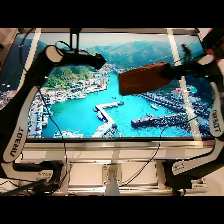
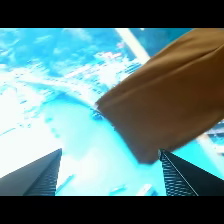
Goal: Fold the clothes and pants, and hang the long-sleeved shirts on hangers.
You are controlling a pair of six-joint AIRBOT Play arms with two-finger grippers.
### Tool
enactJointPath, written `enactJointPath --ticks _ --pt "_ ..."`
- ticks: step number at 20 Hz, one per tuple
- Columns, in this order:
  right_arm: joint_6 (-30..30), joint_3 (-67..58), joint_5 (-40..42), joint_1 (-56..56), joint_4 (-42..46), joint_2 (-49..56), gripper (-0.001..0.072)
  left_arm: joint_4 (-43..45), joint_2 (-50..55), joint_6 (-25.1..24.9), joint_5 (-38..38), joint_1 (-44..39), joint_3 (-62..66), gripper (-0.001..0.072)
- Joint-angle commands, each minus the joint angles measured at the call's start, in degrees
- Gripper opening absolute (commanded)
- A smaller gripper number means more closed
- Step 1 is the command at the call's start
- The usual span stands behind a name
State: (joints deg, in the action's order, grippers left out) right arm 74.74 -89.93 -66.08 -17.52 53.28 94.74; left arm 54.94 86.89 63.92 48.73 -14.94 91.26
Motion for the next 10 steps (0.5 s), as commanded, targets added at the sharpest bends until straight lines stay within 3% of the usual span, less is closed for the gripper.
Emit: enactJointPath --ticks 1,6,10 --pt "7.41 -0.07 -0.28 -13.22 9.77 -7.61 0.0017 0.81 -2.05 -0.02 8.66 5.38 0.00 0.0694" --pt "17.38 0.00 -6.16 -33.64 21.18 -11.10 0.0017 0.83 -2.10 -0.02 12.20 7.98 0.00 0.0694" --pt "22.32 4.17 -16.90 -45.29 33.33 -11.10 0.0017 0.79 -2.05 -0.02 12.22 8.00 0.00 0.0694"
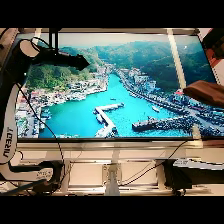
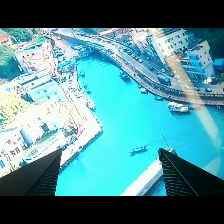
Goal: Fold the clothes and pants, and hang the long-sleeved shirts on hangers.
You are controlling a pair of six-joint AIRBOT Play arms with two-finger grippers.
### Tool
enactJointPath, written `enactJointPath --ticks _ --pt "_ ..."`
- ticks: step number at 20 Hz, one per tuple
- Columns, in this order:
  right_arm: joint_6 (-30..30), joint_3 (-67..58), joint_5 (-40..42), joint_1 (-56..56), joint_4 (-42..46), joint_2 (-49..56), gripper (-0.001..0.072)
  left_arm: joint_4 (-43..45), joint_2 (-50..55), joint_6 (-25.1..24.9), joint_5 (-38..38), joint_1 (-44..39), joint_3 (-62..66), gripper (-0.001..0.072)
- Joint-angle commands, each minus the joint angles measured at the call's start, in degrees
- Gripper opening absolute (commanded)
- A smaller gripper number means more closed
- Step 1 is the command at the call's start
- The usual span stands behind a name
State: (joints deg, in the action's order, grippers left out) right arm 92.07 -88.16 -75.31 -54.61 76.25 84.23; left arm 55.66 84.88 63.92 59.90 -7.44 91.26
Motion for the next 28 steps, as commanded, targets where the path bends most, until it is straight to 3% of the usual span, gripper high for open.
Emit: enactJointPath --ticks 1,5,6,8,10,11,12,14,15,17,22,25,28 --pt "5.46 4.52 -10.08 -10.05 14.25 -0.59 0.0016 0.07 -0.04 -0.02 1.05 0.46 0.00 0.0694" --pt "6.38 9.51 -11.10 -14.34 16.46 -0.59 0.0022 0.04 0.00 -0.02 1.03 0.44 0.00 0.0695" --pt "6.23 9.97 -11.30 -14.29 16.48 -0.55 0.0143 0.04 0.04 -0.02 1.05 0.44 0.00 0.0695" --pt "6.21 10.01 -12.83 -14.27 14.36 -0.35 0.0695 0.07 0.07 -0.02 1.03 0.44 0.00 0.0695" --pt "5.73 10.01 -12.61 -14.25 9.20 -0.37 0.0688 0.07 0.07 -0.02 1.03 0.44 0.00 0.0695" --pt "4.74 10.01 -11.76 -14.03 6.78 -0.37 0.0613 0.07 0.07 -0.02 1.03 0.44 0.00 0.0695" --pt "4.31 10.01 -11.23 -13.33 5.20 -0.39 0.0440 0.04 0.07 -0.02 1.03 0.44 0.00 0.0695" --pt "4.17 9.94 -10.03 -10.82 1.77 -0.42 0.0239 0.04 0.07 -0.02 1.03 0.44 0.00 0.0695" --pt "2.56 9.94 -8.79 -8.83 -1.25 -0.55 0.0102 0.07 0.07 -0.02 1.03 0.44 0.00 0.0695" --pt "-2.62 9.75 -6.16 -3.34 -7.50 -0.96 0.0017 0.07 0.07 -0.02 1.03 0.44 0.00 0.0695" --pt "-5.92 6.05 -5.70 15.63 -4.57 -1.03 0.0017 0.07 0.07 -0.02 1.03 0.44 0.00 0.0695" --pt "-5.99 4.94 -5.09 27.56 8.24 -1.27 0.0017 0.07 0.07 -0.02 1.03 0.44 0.00 0.0695" --pt "-1.81 4.94 -4.85 34.95 21.29 -1.25 0.0017 0.04 0.07 -0.02 1.03 0.44 0.00 0.0695"
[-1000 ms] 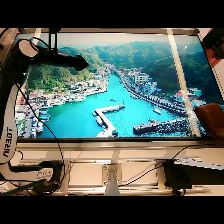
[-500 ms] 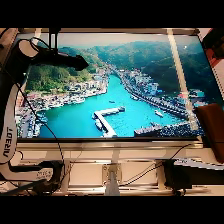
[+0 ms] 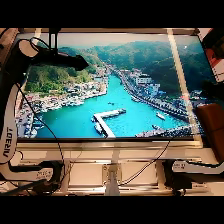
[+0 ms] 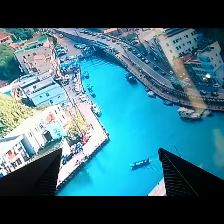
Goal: Fold the clothes and pants, and hang the long-sleeved shirts on hangers.
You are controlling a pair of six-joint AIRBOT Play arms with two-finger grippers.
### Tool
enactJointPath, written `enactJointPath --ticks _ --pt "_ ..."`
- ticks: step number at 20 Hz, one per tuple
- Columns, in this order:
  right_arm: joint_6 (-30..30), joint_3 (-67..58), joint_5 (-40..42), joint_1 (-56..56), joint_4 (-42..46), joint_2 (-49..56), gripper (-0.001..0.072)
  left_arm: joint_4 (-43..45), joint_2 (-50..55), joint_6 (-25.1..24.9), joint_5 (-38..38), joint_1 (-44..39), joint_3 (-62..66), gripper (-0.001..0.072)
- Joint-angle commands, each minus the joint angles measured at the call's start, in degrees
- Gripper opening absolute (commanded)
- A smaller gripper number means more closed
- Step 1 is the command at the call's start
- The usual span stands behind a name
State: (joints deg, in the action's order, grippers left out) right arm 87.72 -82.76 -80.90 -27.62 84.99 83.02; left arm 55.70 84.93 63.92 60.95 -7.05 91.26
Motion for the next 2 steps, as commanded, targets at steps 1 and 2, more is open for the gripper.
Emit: enactJointPath --ticks 1,2 --pt "2.75 -0.46 0.79 9.07 12.90 -0.04 0.0017 0.00 0.02 -0.02 -0.02 0.04 0.00 0.0695" --pt "2.75 -0.46 0.61 9.73 12.72 -0.04 0.0017 0.02 0.02 -0.02 -0.02 0.04 0.00 0.0695"
